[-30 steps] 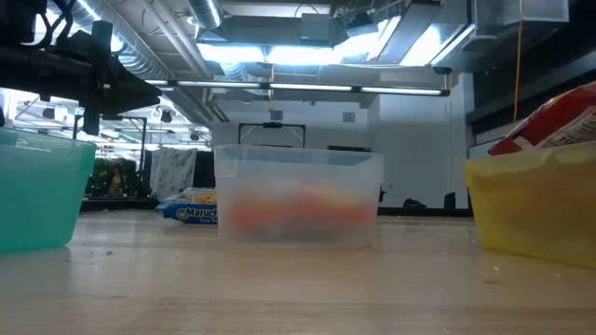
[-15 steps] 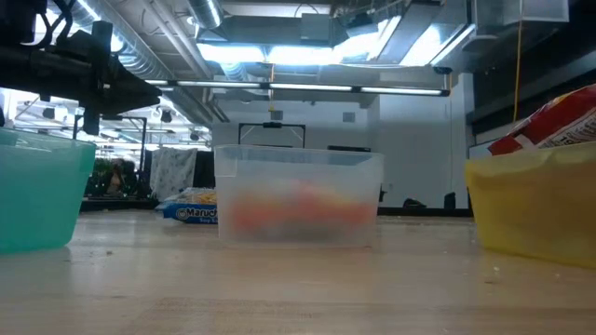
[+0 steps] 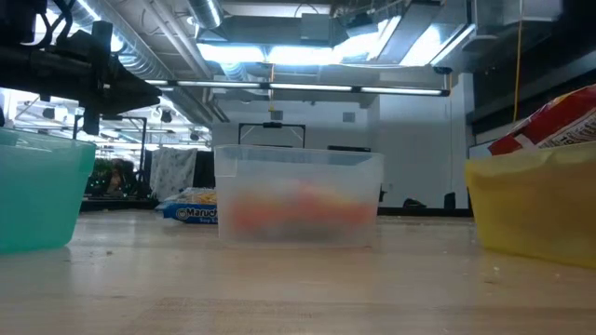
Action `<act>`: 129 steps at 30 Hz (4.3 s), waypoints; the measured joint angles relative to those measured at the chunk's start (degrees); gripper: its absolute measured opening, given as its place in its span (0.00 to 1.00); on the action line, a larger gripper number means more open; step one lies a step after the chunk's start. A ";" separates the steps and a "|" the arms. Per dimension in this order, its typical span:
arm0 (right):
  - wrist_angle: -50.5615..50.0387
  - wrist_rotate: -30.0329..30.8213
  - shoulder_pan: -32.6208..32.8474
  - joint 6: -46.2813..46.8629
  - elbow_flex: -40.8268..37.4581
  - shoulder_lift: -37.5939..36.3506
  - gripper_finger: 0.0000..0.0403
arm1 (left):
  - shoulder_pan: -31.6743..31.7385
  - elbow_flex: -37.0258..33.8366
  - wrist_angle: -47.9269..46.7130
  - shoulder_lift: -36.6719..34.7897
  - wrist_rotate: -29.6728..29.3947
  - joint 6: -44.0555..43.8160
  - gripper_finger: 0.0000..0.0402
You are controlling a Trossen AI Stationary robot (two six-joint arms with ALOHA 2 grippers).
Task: Sort Maruchan noodles
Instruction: Put the red noodle pack into the yellow bin, then put the orange noodle pack into the transparent bin
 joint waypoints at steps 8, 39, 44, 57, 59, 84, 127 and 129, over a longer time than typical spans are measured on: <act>13.59 -8.29 0.11 4.43 -12.34 0.06 0.53 | 0.01 0.00 0.00 -0.02 0.02 0.39 0.17; -0.55 -6.65 -37.92 -51.03 12.70 -4.47 0.53 | 0.01 0.00 0.00 0.00 0.25 -0.03 0.17; 16.97 -26.86 -56.01 -71.33 8.87 -3.95 0.57 | 0.01 0.00 0.00 -0.01 0.66 -0.61 0.17; 37.23 -44.84 -78.32 -84.10 3.59 11.14 0.82 | -0.01 0.00 0.02 -0.01 4.56 0.85 0.17; 37.78 -44.85 -78.85 -85.43 3.70 14.01 0.83 | 0.01 0.00 0.02 -0.02 4.54 0.85 0.17; 40.46 -41.71 -84.28 -84.25 6.69 26.44 0.64 | 0.04 0.00 0.01 -0.01 2.79 2.34 0.17; 13.85 -39.09 -63.40 -84.93 37.84 26.33 0.00 | 0.05 0.00 0.02 -0.01 3.35 1.84 0.17; 11.39 -38.81 -62.91 -84.69 37.81 26.33 0.02 | 0.04 0.00 0.02 -0.01 4.06 1.84 0.17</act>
